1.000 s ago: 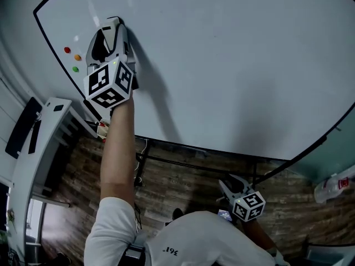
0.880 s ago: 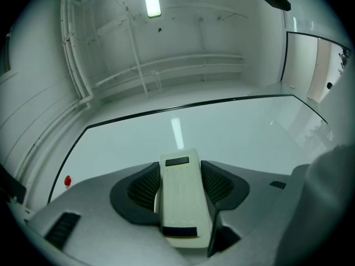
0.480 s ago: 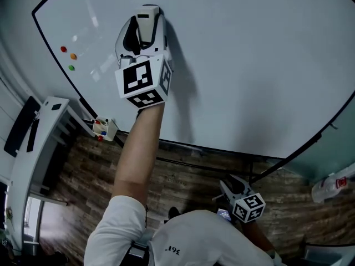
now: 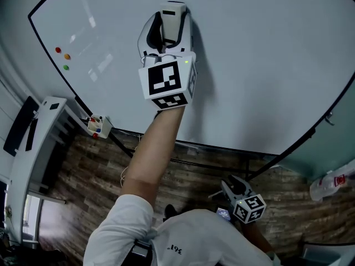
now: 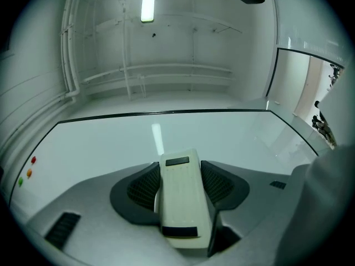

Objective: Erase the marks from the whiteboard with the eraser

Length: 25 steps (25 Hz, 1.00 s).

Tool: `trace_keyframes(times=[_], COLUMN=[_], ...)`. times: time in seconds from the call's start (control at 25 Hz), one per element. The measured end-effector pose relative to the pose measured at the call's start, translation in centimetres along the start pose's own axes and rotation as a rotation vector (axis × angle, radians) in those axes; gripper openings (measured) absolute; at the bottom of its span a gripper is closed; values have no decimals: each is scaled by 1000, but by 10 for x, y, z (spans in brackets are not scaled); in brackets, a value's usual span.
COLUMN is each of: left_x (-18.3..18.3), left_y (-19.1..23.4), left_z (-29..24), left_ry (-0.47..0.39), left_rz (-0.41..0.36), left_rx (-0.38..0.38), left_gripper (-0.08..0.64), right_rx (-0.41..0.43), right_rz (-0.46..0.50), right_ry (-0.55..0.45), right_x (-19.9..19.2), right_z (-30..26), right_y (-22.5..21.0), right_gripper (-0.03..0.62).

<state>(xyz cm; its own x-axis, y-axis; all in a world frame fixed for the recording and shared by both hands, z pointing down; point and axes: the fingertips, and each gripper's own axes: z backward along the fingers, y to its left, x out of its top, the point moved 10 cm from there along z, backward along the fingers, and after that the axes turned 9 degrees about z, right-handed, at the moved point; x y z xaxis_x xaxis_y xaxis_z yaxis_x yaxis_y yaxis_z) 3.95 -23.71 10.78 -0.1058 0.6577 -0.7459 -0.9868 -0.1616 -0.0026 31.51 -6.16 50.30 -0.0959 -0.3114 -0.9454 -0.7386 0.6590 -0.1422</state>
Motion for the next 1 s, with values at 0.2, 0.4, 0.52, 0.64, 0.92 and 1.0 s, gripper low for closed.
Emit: trace_keyframes(times=[0.2,0.4,0.52,0.64,0.92,1.0], left_x=[-4,-10,-12,-15,-18,-18], left_y=[-37,-67,-85,-100,-105,-103], left_z=[-1,-2,-1,-1,3,5], left_ry=[0,-11,-17,-19,-24,-20], left_rz=[6,-1,3,10,52,79], left_rx=[-21,-53,-74,-98,-154,-183], left_gripper=[239,239,239,239,239,239], right_rx=[-14,-29,-35,-37,-18,-5], right_rz=[0,2,1,0,11,14], right_ry=[6,7,9,10,17,16], right_x=[-7,-9,-11,-13,-9,-8], right_z=[19,34,40,43,38,33], right_y=[-12,-24,-28,-33,-39,-38], right_gripper=[161,161,161,161,161,161])
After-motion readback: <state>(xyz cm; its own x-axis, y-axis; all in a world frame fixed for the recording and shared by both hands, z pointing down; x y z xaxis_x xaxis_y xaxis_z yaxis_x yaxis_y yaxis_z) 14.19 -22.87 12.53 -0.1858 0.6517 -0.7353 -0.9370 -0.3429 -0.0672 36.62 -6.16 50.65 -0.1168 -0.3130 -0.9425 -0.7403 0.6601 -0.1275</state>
